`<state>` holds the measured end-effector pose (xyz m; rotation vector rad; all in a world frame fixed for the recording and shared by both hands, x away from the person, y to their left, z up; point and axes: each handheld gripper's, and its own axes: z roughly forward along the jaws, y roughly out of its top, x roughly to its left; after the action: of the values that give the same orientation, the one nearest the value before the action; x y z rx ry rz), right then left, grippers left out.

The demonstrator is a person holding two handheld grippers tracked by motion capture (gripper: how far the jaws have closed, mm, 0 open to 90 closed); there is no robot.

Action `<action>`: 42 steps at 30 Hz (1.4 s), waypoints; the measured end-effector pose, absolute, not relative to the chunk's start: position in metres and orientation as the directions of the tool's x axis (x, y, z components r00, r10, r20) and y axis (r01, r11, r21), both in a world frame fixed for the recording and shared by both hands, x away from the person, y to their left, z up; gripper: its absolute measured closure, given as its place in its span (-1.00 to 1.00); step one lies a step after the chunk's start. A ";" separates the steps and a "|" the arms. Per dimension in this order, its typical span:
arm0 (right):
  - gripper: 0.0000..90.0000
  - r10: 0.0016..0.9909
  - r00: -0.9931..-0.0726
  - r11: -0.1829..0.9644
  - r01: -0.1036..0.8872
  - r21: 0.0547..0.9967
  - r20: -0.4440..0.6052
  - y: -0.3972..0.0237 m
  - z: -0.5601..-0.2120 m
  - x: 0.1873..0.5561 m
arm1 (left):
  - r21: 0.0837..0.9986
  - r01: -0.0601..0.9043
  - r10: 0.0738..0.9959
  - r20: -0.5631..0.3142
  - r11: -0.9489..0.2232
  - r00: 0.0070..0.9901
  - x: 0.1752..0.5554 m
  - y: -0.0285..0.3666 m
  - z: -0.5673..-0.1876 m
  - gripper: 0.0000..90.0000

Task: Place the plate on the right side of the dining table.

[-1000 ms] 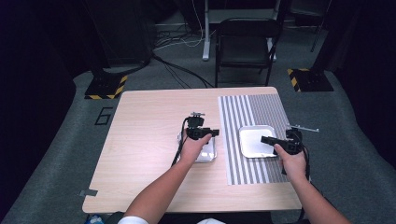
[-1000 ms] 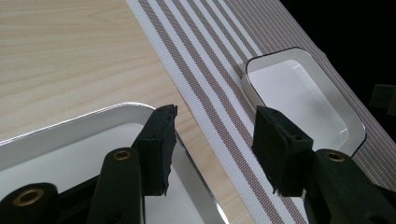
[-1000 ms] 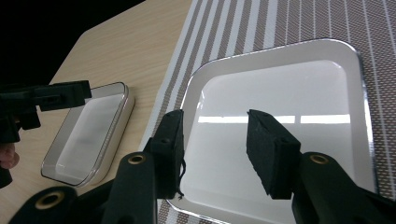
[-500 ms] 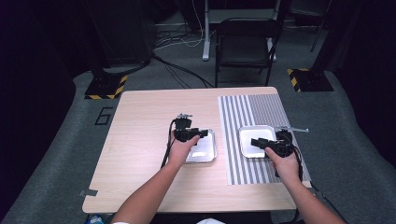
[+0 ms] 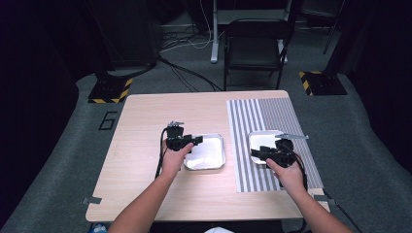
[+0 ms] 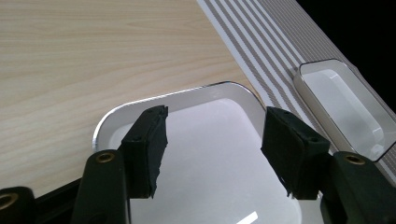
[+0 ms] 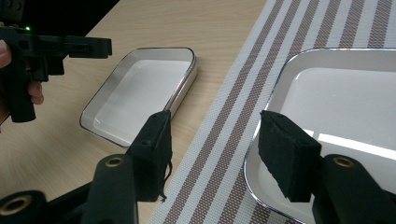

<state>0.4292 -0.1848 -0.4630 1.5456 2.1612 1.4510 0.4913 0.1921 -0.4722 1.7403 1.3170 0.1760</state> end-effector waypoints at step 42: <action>-0.14 0.703 -0.670 0.280 0.569 0.773 0.239 -0.111 -0.484 0.407 | 0.727 0.685 0.873 -0.304 -0.046 0.382 0.453 0.268 -0.499 -0.17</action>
<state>0.4073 -0.1108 -0.4842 1.1978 2.3896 1.3446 0.4528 0.2676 -0.4985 1.7882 1.3625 0.2770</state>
